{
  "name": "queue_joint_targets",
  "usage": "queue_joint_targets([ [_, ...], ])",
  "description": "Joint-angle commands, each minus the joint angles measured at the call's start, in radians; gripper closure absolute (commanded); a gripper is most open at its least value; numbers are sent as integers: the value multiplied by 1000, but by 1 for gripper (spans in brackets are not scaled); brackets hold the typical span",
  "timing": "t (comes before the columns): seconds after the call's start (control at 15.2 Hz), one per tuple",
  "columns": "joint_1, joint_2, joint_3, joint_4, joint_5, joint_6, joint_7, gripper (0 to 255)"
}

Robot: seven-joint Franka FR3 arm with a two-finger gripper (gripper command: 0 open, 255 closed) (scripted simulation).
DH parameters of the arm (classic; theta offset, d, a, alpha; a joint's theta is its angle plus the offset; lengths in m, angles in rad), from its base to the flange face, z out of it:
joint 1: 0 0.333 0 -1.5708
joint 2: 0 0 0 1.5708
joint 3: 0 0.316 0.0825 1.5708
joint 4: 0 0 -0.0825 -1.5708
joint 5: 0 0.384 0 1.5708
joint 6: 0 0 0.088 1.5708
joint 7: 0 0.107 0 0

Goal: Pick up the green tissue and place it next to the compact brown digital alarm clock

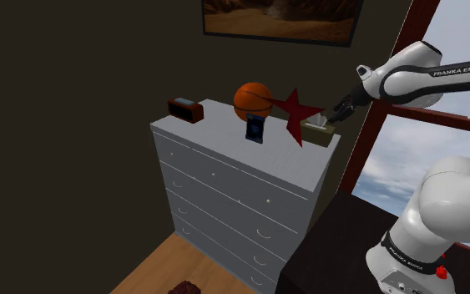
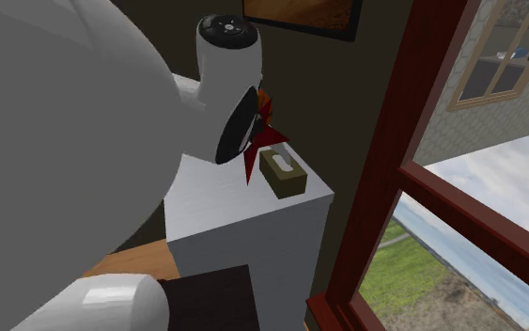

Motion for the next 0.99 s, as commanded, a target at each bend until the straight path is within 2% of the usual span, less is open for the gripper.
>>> queue_joint_targets([
  [0.0, 65, 42, -121, 17, 6, 87, -96, 0],
  [0.13, 158, 71, -255, 48, 21, 156, -192, 0],
  [0.33, 331, 79, -469, 114, 43, 235, -332, 0],
  [0.59, 566, 13, -728, 234, 48, 288, -491, 0],
  [0.79, 712, -80, -870, 346, 35, 293, -591, 0],
  [0.92, 779, -140, -927, 413, 25, 284, -642, 0],
])
